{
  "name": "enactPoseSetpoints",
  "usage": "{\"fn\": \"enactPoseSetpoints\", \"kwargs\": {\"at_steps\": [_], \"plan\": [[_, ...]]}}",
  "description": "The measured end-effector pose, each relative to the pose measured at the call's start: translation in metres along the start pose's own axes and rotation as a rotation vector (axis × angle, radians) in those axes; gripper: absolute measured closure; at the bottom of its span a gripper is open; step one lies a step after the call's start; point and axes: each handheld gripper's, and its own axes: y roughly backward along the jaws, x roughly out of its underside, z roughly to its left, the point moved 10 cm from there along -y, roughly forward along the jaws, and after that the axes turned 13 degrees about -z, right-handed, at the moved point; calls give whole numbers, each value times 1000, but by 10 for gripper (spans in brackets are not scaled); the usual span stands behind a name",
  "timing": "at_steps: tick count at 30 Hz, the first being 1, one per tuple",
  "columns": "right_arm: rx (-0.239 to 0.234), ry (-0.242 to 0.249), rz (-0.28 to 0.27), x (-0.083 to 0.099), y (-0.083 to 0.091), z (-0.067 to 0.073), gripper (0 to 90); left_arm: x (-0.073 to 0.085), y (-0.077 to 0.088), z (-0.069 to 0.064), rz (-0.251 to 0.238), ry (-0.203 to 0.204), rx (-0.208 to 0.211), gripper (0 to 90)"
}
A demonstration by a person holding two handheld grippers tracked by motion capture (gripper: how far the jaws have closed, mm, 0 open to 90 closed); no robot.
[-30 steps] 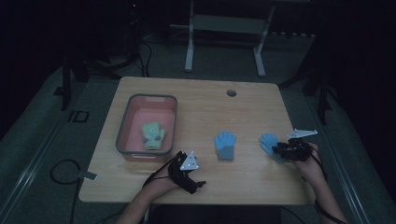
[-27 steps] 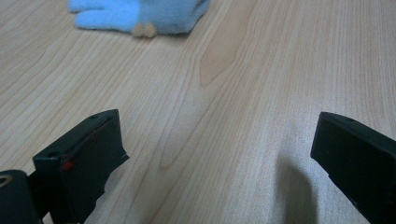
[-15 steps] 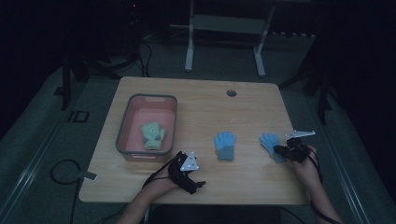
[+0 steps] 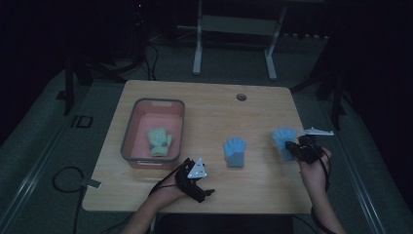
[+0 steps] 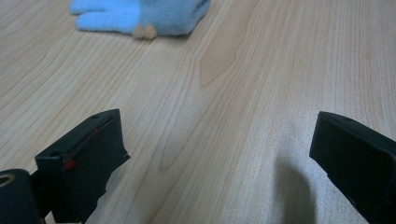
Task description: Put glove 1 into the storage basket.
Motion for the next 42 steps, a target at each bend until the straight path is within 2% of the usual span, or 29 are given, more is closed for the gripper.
{"fn": "enactPoseSetpoints", "kwargs": {"at_steps": [3,8,13,17,27,31,39,42], "plan": [[2,-11,-7,-2,-1,12,858,0,0,0,1,-1,1,34],[29,-43,-27,1,-3,21,858,0,0,-1,-1,3,3,34],[40,-77,-24,12,-10,29,858,0,0,-1,-2,3,1,34],[47,-76,-4,23,-17,33,857,0,0,-1,2,-1,3,34],[56,-88,35,48,-31,34,841,0,-1,-1,5,-4,4,34],[60,-74,67,61,-38,34,823,1,-1,-2,9,-10,5,34],[47,-81,65,57,-34,34,773,1,-1,-2,10,-5,10,34],[45,-62,49,51,-28,33,742,1,-1,-3,9,-6,9,34]]}}
